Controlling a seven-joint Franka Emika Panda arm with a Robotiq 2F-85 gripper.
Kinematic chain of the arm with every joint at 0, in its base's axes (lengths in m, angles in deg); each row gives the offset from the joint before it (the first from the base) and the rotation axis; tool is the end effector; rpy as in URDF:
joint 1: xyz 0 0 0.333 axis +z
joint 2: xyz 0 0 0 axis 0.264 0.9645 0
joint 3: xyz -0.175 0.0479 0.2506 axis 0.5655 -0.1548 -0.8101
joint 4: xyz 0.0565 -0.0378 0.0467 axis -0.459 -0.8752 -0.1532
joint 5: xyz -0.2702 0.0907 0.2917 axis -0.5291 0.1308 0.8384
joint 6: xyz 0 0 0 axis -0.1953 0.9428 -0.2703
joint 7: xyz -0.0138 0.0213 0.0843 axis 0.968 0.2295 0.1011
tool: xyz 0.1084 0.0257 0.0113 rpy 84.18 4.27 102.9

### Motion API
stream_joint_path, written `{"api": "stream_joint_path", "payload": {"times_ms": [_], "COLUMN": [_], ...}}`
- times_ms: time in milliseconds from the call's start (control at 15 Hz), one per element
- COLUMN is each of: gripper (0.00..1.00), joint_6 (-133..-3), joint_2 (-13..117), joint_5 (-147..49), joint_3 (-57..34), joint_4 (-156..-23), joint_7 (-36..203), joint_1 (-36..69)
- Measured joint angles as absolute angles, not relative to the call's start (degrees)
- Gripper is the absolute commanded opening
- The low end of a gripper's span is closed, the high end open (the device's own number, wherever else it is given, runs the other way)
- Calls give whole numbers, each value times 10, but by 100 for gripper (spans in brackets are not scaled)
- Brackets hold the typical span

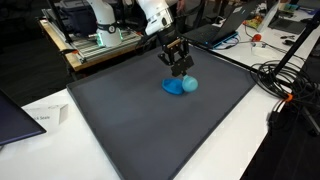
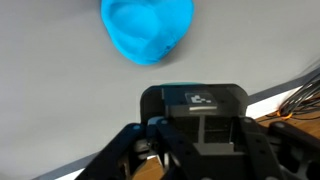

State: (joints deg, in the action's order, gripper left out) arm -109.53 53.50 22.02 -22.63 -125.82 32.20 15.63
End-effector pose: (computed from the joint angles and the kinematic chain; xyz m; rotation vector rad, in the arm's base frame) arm 0.5567 0.0018 0.2330 -2.7868 0.3384 -0.7510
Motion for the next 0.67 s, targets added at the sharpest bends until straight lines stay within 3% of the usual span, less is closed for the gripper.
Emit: {"api": "stream_joint_path", "payload": {"times_ms": [667], "gripper": [22], "joint_6": [-1180], "joint_2": [539], "joint_5": [220], "joint_3": [-226], "joint_4": [-1287], "joint_7": [329], "joint_1": [185]}}
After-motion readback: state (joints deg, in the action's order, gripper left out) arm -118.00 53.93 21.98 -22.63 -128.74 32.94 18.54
